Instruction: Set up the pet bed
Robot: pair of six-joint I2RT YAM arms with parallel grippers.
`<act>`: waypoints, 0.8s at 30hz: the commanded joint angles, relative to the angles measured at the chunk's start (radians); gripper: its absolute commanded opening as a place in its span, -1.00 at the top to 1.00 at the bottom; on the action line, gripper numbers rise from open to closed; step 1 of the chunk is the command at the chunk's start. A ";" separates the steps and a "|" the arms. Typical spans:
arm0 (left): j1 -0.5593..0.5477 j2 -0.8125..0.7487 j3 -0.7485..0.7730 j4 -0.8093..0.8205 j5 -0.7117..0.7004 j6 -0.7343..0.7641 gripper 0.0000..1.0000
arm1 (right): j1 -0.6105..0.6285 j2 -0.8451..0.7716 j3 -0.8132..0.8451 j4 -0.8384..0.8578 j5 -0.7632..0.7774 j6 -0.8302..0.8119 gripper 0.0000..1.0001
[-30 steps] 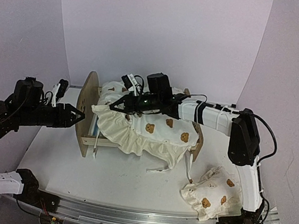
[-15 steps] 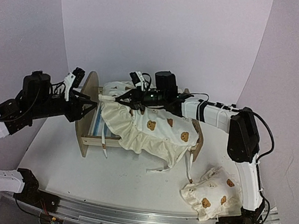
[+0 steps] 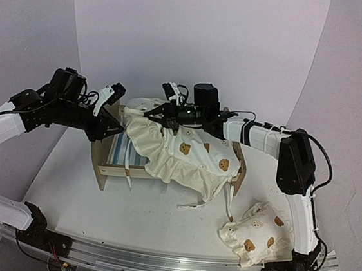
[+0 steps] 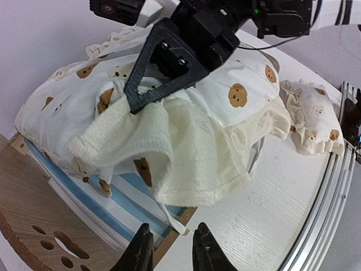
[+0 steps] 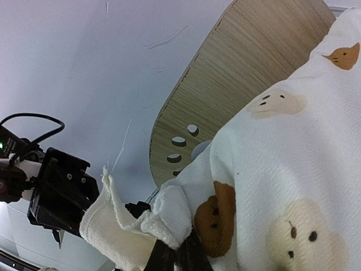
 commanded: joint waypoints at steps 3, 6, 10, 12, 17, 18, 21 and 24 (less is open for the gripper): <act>0.008 0.023 0.033 -0.007 -0.010 0.052 0.48 | -0.046 0.012 0.004 0.134 -0.029 0.078 1.00; 0.011 0.080 0.038 0.030 -0.071 0.054 0.66 | -0.050 0.017 -0.009 0.178 -0.037 0.109 1.00; 0.018 0.136 0.007 0.138 -0.135 0.058 0.89 | -0.050 0.019 -0.012 0.210 -0.038 0.128 1.00; 0.018 0.147 -0.015 0.201 -0.182 0.043 0.84 | -0.050 0.019 -0.013 0.221 -0.039 0.133 1.00; 0.018 0.160 -0.059 0.331 -0.200 0.044 0.79 | -0.050 0.008 -0.031 0.239 -0.036 0.136 1.00; 0.018 0.175 -0.054 0.333 -0.211 0.041 0.78 | -0.050 0.006 -0.034 0.241 -0.037 0.136 1.00; 0.018 0.203 -0.050 0.355 -0.214 0.040 0.77 | -0.050 0.002 -0.040 0.249 -0.033 0.138 1.00; 0.018 0.223 -0.060 0.382 -0.201 0.043 0.77 | -0.050 -0.001 -0.039 0.256 -0.033 0.142 1.00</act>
